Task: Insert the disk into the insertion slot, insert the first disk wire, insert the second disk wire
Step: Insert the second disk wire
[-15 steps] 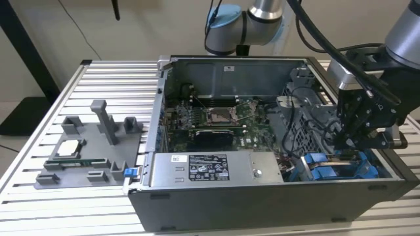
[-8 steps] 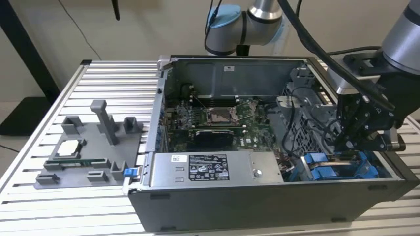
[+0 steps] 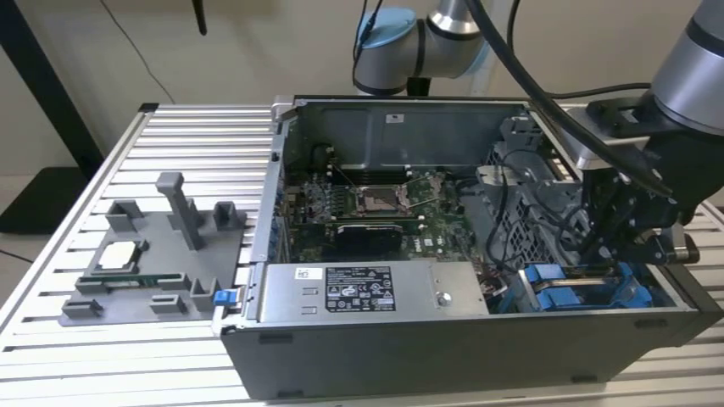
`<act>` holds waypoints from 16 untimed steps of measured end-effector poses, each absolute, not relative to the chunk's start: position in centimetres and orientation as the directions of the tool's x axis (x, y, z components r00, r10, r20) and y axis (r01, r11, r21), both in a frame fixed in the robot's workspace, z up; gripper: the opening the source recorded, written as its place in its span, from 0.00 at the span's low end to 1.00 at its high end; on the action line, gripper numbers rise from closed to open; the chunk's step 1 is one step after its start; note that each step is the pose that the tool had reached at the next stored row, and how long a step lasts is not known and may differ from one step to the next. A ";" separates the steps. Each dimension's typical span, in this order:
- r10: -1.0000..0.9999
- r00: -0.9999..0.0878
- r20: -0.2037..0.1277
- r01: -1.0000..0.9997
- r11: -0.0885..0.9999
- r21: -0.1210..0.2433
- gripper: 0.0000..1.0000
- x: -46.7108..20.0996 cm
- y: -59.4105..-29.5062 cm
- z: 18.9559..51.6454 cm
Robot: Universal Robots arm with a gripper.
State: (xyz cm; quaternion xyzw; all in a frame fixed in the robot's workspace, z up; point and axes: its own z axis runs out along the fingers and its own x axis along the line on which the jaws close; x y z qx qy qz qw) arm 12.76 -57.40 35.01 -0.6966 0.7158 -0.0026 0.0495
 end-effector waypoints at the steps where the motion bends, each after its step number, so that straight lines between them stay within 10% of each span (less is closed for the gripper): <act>1: -0.997 -0.025 -0.067 -0.997 0.030 -0.075 0.00 12.7 -57.4 35.0; 16: -0.997 -0.025 -0.067 -0.997 0.030 -0.077 0.00 12.7 -57.4 34.3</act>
